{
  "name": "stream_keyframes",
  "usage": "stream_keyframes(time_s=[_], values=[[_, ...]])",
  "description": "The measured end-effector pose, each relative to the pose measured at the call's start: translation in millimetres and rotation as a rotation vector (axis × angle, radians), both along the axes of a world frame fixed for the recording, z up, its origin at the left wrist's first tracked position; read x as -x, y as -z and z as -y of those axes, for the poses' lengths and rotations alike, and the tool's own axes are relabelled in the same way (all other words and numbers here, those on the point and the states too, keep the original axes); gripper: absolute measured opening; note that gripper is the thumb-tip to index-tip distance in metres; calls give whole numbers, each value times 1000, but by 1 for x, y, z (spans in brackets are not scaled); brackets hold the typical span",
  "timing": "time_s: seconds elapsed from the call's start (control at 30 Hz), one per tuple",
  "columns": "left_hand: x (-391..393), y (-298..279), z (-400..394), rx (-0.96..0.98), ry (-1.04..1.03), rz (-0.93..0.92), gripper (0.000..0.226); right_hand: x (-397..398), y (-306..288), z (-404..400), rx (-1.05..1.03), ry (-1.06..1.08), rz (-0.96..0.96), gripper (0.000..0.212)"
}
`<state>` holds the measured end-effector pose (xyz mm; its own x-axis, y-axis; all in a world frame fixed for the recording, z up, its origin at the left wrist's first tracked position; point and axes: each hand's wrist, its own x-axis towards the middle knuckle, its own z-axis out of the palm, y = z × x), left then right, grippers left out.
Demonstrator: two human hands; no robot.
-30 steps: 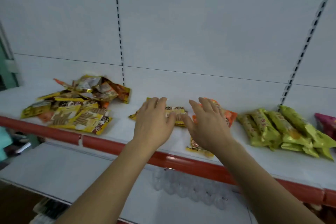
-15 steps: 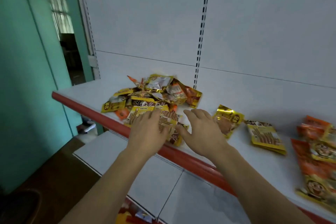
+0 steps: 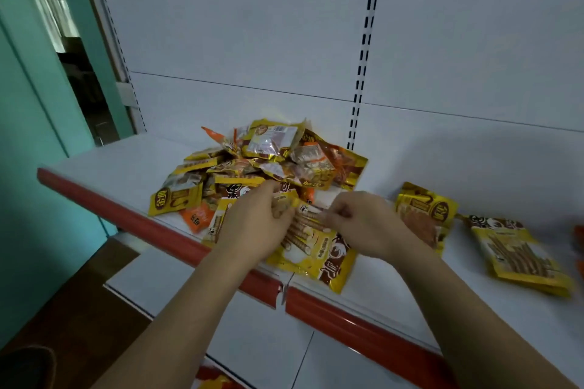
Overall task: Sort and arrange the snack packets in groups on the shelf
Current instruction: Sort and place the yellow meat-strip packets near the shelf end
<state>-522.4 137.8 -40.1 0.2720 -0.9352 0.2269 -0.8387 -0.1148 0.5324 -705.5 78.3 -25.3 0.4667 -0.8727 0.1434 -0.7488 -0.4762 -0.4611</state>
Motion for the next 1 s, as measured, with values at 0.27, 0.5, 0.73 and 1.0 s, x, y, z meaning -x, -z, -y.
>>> stream_keyframes(time_s=[0.27,0.5,0.73,1.0], values=[[-27,-10,30,122,66,-765,50,-32,-11,-5,11,281,389,20],[-76,-10,35,161,142,-819,29,-49,20,-21,-181,446,-144,58],[-98,-5,29,115,207,-774,49,-49,5,-41,-1,614,497,21],[-101,-12,2,86,286,-967,59,-115,-18,-65,-35,439,749,24]])
